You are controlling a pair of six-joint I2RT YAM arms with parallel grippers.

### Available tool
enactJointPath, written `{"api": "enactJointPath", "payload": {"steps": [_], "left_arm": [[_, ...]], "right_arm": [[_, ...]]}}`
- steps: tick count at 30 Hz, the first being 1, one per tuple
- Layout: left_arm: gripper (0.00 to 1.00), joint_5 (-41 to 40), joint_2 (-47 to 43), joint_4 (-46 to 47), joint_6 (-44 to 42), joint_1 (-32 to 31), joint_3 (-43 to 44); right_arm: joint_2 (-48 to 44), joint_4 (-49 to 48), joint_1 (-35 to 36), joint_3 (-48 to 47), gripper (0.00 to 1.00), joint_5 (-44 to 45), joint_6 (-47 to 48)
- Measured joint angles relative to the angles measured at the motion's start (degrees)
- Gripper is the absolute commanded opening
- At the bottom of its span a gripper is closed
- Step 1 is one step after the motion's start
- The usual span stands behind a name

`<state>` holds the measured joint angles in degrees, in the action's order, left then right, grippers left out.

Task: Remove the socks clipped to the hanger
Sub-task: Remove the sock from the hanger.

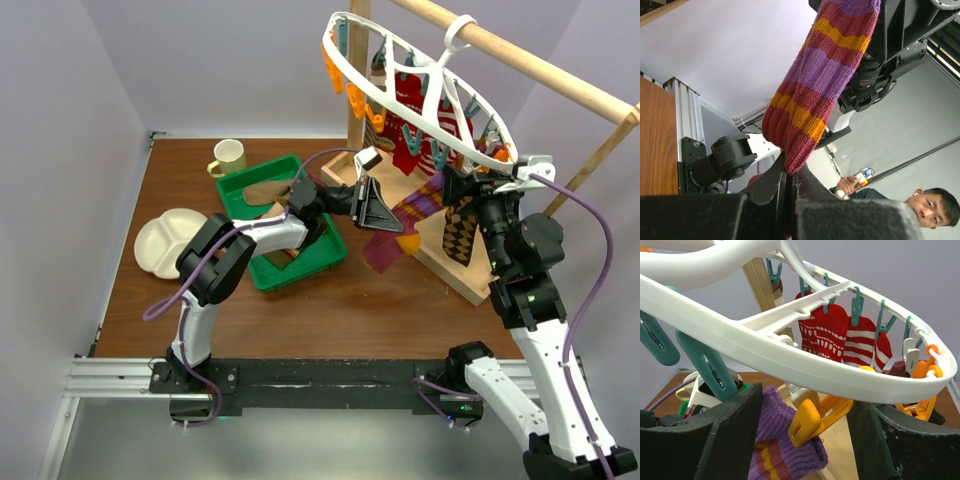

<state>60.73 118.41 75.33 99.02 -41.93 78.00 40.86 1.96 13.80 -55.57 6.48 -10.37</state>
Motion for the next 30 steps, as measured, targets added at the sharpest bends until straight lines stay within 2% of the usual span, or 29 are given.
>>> {"api": "enactJointPath", "payload": {"steps": [10,17,30], "left_arm": [[0.00,0.02,0.00,0.00,-0.02,0.00,0.04],[0.00,0.00,0.00,0.00,-0.02,0.07,0.15],[0.00,0.07,0.31,0.02,-0.07,0.24,1.77]], "right_arm": [[-1.22,-0.17,0.00,-0.09,0.64,0.20,-0.02],[-1.14,-0.26,0.00,-0.09,0.58,0.26,-0.07],[-1.22,-0.24,-0.09,-0.46,0.38,1.14,-0.17]]}}
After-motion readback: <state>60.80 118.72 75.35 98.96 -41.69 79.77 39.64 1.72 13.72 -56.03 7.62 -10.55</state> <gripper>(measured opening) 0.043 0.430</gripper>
